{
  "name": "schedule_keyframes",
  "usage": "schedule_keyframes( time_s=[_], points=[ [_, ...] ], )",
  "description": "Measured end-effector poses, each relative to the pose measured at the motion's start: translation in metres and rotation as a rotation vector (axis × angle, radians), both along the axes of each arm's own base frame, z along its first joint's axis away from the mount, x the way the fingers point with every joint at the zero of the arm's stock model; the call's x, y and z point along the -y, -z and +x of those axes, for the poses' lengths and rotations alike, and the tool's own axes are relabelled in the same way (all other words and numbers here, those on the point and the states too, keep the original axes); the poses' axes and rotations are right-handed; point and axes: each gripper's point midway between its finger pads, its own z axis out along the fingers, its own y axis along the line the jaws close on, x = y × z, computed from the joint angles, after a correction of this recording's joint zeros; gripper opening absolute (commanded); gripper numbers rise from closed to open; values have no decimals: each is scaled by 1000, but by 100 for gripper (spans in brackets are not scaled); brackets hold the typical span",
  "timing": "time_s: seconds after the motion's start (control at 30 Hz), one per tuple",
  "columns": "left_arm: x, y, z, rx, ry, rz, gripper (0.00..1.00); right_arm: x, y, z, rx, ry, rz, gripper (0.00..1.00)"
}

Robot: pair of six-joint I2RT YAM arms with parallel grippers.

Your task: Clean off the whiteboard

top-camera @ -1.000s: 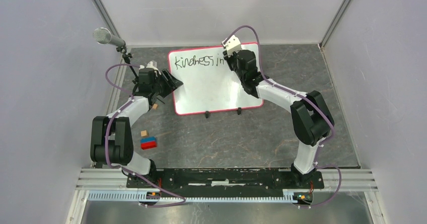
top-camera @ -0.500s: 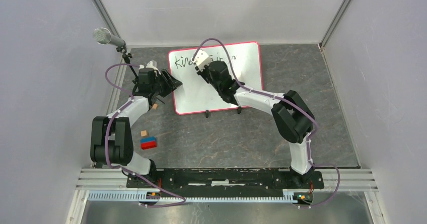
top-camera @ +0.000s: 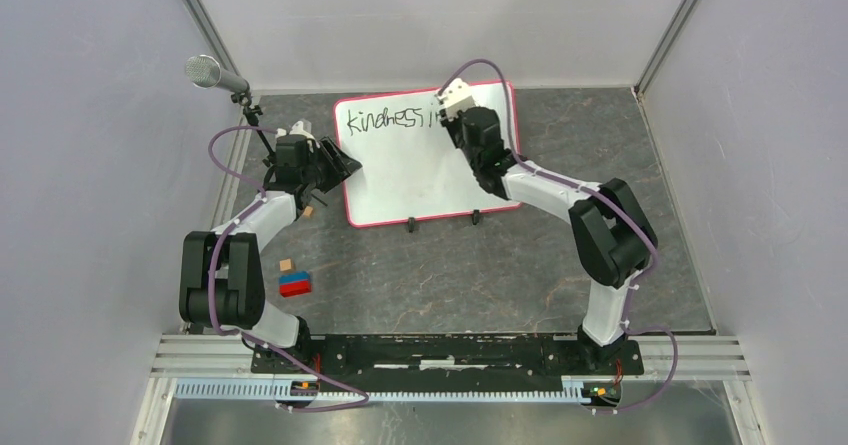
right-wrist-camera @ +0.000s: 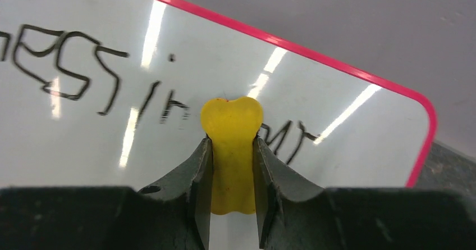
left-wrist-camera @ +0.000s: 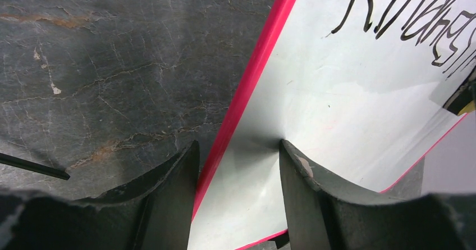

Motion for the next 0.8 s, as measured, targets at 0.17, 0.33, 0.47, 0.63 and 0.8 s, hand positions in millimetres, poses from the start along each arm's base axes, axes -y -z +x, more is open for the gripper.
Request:
schedule_keyframes(
  time_s=[0.17, 0.33, 0.47, 0.63, 0.8],
  points=[
    [0, 0, 0, 2, 0, 0, 59, 42, -4, 10, 4, 85, 32, 26],
    [0, 0, 0, 2, 1, 0, 59, 46, -3, 11, 4, 94, 46, 26],
    [0, 0, 0, 2, -1, 2, 59, 37, -4, 9, 1, 64, 58, 26],
    [1, 0, 1, 3, -5, 11, 62, -1, -10, 9, 0, -5, 57, 30],
    [2, -6, -4, 16, -5, 53, 73, -41, -7, -9, -17, -100, 54, 51]
  ],
)
